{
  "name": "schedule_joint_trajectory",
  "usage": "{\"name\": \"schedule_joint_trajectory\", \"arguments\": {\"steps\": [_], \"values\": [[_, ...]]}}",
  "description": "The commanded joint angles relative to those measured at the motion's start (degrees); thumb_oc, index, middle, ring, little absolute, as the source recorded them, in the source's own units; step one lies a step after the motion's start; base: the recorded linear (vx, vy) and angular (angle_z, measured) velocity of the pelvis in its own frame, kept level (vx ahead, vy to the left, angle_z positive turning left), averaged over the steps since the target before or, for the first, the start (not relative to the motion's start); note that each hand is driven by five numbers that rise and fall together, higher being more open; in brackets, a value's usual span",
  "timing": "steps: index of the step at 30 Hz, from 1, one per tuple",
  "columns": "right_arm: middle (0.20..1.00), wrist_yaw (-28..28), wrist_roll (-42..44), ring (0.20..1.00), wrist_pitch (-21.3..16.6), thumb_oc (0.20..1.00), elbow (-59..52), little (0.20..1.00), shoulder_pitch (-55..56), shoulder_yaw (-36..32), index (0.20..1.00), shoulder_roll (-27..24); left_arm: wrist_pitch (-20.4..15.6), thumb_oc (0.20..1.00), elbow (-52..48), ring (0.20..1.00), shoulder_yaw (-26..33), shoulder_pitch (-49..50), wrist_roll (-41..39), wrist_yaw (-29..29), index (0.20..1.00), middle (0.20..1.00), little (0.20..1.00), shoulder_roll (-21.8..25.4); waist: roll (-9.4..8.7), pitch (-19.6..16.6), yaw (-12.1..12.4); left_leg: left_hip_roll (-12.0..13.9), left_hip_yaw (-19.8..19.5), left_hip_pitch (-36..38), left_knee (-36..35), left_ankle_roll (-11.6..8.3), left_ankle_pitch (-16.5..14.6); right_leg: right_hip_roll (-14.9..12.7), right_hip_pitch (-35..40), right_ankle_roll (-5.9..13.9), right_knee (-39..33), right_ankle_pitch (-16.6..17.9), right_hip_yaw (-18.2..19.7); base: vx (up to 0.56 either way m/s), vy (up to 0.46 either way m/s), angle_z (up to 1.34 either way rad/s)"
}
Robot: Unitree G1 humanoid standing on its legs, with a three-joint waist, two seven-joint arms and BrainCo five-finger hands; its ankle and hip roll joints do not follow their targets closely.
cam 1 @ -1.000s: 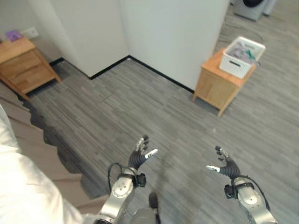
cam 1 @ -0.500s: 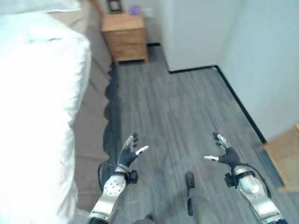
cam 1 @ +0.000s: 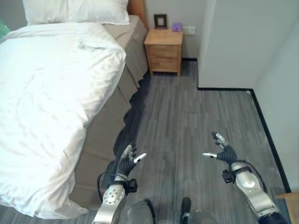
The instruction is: Making the bed.
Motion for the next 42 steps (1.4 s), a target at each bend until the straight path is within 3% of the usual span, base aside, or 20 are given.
{"name": "schedule_joint_trajectory", "arguments": {"steps": [1,3,6,7,9,10,12,17,18,19,25,30,31,34,36,37,38,39,42], "values": [[1.0,-0.6,0.6,1.0,-1.5,1.0,-5.0,1.0,-0.3,-0.2,1.0,-1.0,-1.5,1.0,-5.3,1.0,2.3,0.9,-1.8,-0.3,1.0,1.0,1.0,1.7,-1.24,-0.9,1.0,2.4,-1.7,-0.5,-0.1,-2.15,5.4,-7.1,10.4,7.03,-2.2,-3.1,1.0,0.38,0.134,0.11],[1.0,-0.3,0.1,1.0,-1.5,1.0,-5.5,1.0,0.3,-0.4,1.0,-0.8,-1.0,1.0,-5.2,1.0,2.2,1.3,-1.6,-0.8,1.0,1.0,1.0,1.8,-1.31,-1.9,1.2,2.4,-2.4,0.5,-1.9,-1.98,7.0,-6.9,12.8,7.5,-2.1,-3.6,0.9,0.32,0.115,-0.02],[1.0,0.1,-0.2,1.0,-1.7,1.0,-5.9,1.0,1.7,-0.7,1.0,-0.2,-0.5,1.0,-5.4,1.0,1.9,1.8,-1.0,-1.3,1.0,1.0,1.0,2.2,-2.02,-2.9,1.4,1.5,-2.4,1.8,-2.2,-1.09,6.7,-7.7,13.2,7.9,2.1,-4.2,1.9,0.31,0.132,-0.14],[1.0,0.4,-1.1,1.0,-1.6,1.0,-5.9,1.0,2.4,-0.4,1.0,1.1,0.1,1.0,-5.2,1.0,1.1,1.0,0.2,-1.8,1.0,1.0,1.0,3.7,-3.36,-3.1,1.0,-0.3,-1.8,4.9,-2.8,0.37,4.8,-9.6,10.6,9.44,11.8,-3.6,2.4,0.38,0.224,-0.12],[1.0,0.6,-1.9,1.0,-1.6,1.0,-6.2,1.0,2.1,0.1,1.0,1.8,0.1,1.0,-5.3,1.0,0.7,0.1,0.9,-1.7,1.0,1.0,1.0,5.1,-3.83,-2.3,-0.2,-1.7,-2.1,7.9,-3.2,1.93,3.0,-11.7,4.8,11.46,23.4,2.6,4.2,0.27,0.198,-0.03],[1.0,0.5,-1.8,1.0,-1.7,1.0,-6.3,1.0,2.0,0.2,1.0,2.3,0.1,1.0,-5.5,1.0,0.5,-0.5,1.6,-1.6,1.0,1.0,1.0,6.0,-3.7,-2.0,-0.8,-1.7,-2.5,8.5,-3.4,2.5,2.5,-11.3,1.6,11.47,28.2,5.3,6.2,0.18,0.131,0.23],[1.0,0.0,-2.0,1.0,-1.9,1.0,-6.2,1.0,1.8,0.2,1.0,2.9,0.1,1.0,-5.4,1.0,0.3,-2.2,2.2,-1.2,1.0,1.0,1.0,7.0,-3.13,-1.6,-1.7,-1.3,-3.2,9.8,-3.4,3.0,1.0,-10.9,-2.5,10.84,31.8,5.6,7.6,0.19,0.098,0.63],[1.0,-0.1,-0.9,1.0,-1.9,1.0,-6.3,1.0,2.2,0.2,1.0,3.2,-0.5,1.0,-5.2,1.0,0.3,-3.6,1.7,-0.6,1.0,1.0,1.0,7.7,-3.58,-1.1,-3.6,-2.3,-5.2,11.1,-3.4,2.63,-0.5,-9.2,-4.2,8.85,22.6,1.3,6.5,0.18,0.009,0.57],[1.0,-0.2,0.2,1.0,-2.1,1.0,-6.2,1.0,2.7,-0.1,1.0,3.2,-0.7,1.0,-4.9,1.0,-0.3,-4.3,2.0,-0.4,1.0,1.0,1.0,7.6,-4.02,-1.2,-4.8,-3.3,-6.8,11.6,-3.4,2.55,-1.3,-5.8,-5.7,7.83,15.5,-0.2,9.9,0.17,-0.041,0.31],[1.0,-0.5,1.0,1.0,-2.2,1.0,-5.8,1.0,2.8,-0.3,1.0,3.3,-0.8,1.0,-4.5,1.0,-0.4,-5.0,2.2,-0.4,1.0,1.0,1.0,7.5,-4.31,-1.2,-5.4,-3.8,-7.8,12.0,-3.4,2.45,-2.0,-4.8,-5.8,7.75,12.2,0.3,11.5,0.2,-0.06,0.4],[1.0,-0.2,1.6,1.0,-1.9,1.0,-4.5,1.0,4.0,0.1,1.0,3.7,-1.1,1.0,-3.2,1.0,-0.8,-4.7,2.1,-0.7,1.0,1.0,1.0,6.5,-4.72,-2.1,-5.8,-5.5,-9.5,13.9,-3.4,2.7,-3.7,-6.1,-2.4,7.06,3.9,2.7,11.6,0.1,-0.02,0.46],[1.0,0.6,3.4,1.0,-1.7,1.0,-3.9,1.0,5.1,-0.7,1.0,3.5,-0.7,1.0,-3.7,1.0,-0.4,-0.7,1.1,-2.4,1.0,1.0,1.0,5.1,-3.33,-4.3,-6.0,-5.6,-9.3,16.1,-3.4,2.54,-4.6,-6.0,2.1,6.56,0.8,3.0,10.4,0.11,0.005,-0.05],[1.0,1.9,11.0,1.0,0.3,1.0,8.8,1.0,3.8,2.2,1.0,6.8,1.5,1.0,3.2,1.0,-1.5,0.3,-2.4,-2.6,1.0,1.0,1.0,3.1,-4.02,-5.0,-4.6,-4.3,-7.0,14.0,2.6,3.01,-8.2,-6.5,1.6,6.4,5.4,-0.1,7.6,0.04,0.01,-0.02],[1.0,0.6,11.0,1.0,-0.1,1.0,9.2,1.0,3.5,1.6,1.0,7.0,1.4,1.0,4.1,1.0,-1.7,0.8,-2.2,-2.8,1.0,1.0,1.0,3.3,-3.69,-5.8,-5.1,-4.8,-7.1,14.7,1.7,3.3,-8.2,-6.5,2.6,6.73,2.3,1.2,8.2,0.05,0.064,-0.03],[1.0,0.2,9.2,1.0,-0.5,1.0,8.2,1.0,2.7,2.0,1.0,7.1,1.8,1.0,4.2,1.0,-1.3,0.2,-2.6,-2.0,1.0,1.0,1.0,3.4,-3.14,-5.2,-4.9,-4.9,-7.4,15.2,1.0,4.45,-8.5,-7.0,-1.2,8.01,10.9,2.0,7.4,-0.01,0.105,-0.08],[1.0,0.3,9.2,1.0,-0.6,1.0,7.4,1.0,2.5,2.1,1.0,7.3,1.7,1.0,4.2,1.0,-1.1,-0.1,-2.5,-1.4,1.0,1.0,1.0,3.3,-3.06,-4.4,-5.1,-5.6,-7.5,16.1,0.6,5.05,-8.8,-8.2,-4.1,10.12,17.4,4.7,7.7,-0.02,0.088,-0.08],[1.0,0.3,9.2,1.0,-0.6,1.0,7.4,1.0,2.4,2.1,1.0,7.3,1.7,1.0,4.3,1.0,-1.1,-0.1,-2.5,-1.4,1.0,1.0,1.0,3.3,-3.08,-4.6,-5.0,-5.5,-7.4,15.8,0.5,5.04,-8.6,-8.2,-4.3,10.08,17.3,5.0,7.7,0.03,0.136,-0.05],[1.0,0.1,9.4,1.0,-0.8,1.0,6.0,1.0,2.4,2.0,1.0,7.7,1.7,1.0,4.4,1.0,-0.9,-0.7,-2.0,-0.2,1.0,1.0,1.0,3.4,-2.16,-3.2,-6.2,-5.5,-7.8,17.9,-1.0,5.52,-8.7,-9.3,-8.8,12.43,25.6,10.4,7.7,0.11,0.128,0.1],[1.0,0.0,9.6,1.0,-1.2,1.0,3.4,1.0,3.5,1.4,1.0,7.5,1.3,1.0,4.1,1.0,-0.5,-1.0,-1.6,0.6,1.0,1.0,1.0,3.6,-1.01,-3.1,-8.1,-5.1,-8.7,20.6,-2.7,5.1,-9.5,-8.9,-13.9,10.95,26.9,8.7,6.4,0.24,0.071,0.01]]}}
